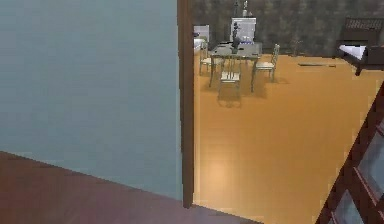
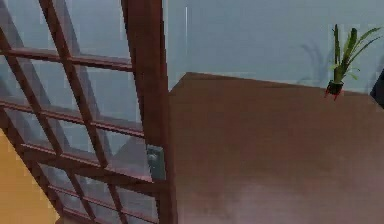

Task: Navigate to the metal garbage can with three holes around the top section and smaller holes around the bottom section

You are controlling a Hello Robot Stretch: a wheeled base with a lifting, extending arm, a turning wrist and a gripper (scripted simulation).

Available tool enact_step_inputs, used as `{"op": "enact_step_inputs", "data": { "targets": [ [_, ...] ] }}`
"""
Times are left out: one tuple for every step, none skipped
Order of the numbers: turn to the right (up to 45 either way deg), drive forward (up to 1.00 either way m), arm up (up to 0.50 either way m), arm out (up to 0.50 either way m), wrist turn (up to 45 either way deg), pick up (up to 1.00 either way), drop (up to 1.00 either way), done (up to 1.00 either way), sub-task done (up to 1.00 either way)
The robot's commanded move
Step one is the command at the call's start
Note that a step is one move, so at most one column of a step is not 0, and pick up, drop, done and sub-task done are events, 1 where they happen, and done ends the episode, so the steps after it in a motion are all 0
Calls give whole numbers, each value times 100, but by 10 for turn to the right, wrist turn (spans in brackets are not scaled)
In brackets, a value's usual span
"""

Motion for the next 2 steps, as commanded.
{"op": "enact_step_inputs", "data": {
  "targets": [
    [90,0,0,0,0,0,0,0,0],
    [0,40,0,0,0,0,0,0,0]
  ]
}}
